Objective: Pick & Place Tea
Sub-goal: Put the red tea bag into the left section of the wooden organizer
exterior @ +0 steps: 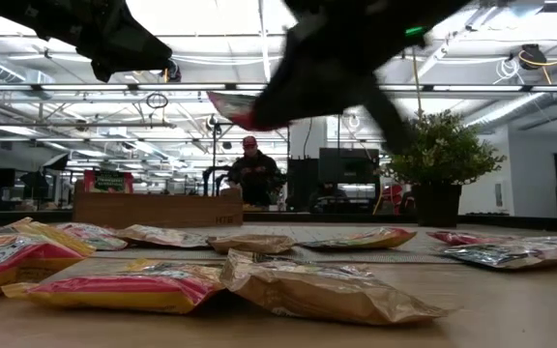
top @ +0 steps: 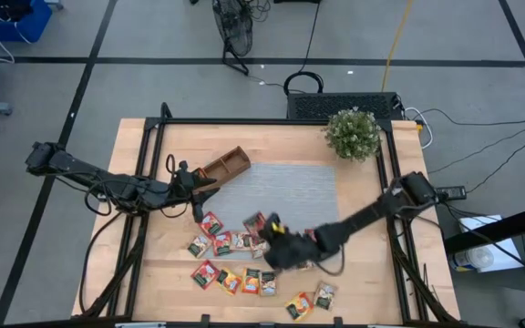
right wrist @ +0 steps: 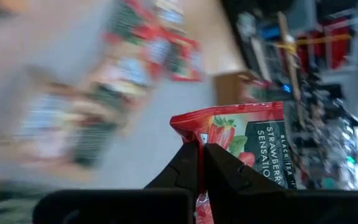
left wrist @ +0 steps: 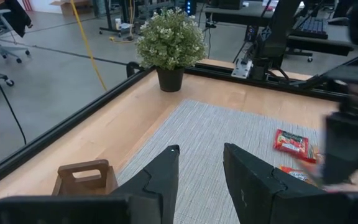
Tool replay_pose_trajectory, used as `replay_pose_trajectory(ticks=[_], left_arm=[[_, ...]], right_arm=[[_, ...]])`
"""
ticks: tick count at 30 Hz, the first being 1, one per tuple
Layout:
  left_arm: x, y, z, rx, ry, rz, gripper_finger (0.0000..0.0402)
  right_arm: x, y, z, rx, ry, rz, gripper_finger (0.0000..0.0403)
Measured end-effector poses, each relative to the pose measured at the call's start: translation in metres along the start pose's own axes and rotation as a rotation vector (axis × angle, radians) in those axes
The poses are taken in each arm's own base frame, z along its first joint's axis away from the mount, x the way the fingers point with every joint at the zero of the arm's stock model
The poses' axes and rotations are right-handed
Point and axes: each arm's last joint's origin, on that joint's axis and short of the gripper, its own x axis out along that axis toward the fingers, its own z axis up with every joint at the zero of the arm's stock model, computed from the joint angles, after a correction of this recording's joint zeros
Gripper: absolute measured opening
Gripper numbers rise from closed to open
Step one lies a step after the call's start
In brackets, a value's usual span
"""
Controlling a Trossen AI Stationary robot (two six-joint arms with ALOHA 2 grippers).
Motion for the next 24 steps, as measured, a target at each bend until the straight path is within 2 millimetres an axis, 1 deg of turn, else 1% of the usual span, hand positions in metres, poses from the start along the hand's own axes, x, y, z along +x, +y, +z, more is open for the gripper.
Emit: replay_pose_trajectory(ticks=[4, 7, 10, 15, 19, 24], left_arm=[[0.0, 0.0, 0.0, 0.0, 0.0, 0.0, 0.0132], [0.0, 0.0, 0.0, -0.001, -0.001, 0.0, 0.0131], [0.0, 0.0, 0.001, -0.008, -0.01, -0.002, 0.0132], [0.0, 0.0, 0.002, -0.056, -0.02, -0.005, 0.0131], [0.0, -0.001, 0.002, -0.103, -0.021, -0.006, 0.0132], [0.0, -0.001, 0.002, -0.216, -0.02, -0.007, 0.0132]], right_arm=[[0.02, -0.027, -0.012, 0.046, 0.004, -0.088, 0.0008], [0.03, -0.043, -0.019, 0.076, -0.002, -0.146, 0.0008], [0.037, -0.055, -0.024, 0.091, -0.057, -0.157, 0.0008], [0.044, -0.068, -0.028, 0.092, -0.151, -0.161, 0.0008], [0.048, -0.076, -0.033, 0.061, -0.148, -0.196, 0.0008], [0.052, -0.085, -0.04, 0.018, -0.132, -0.229, 0.0008]])
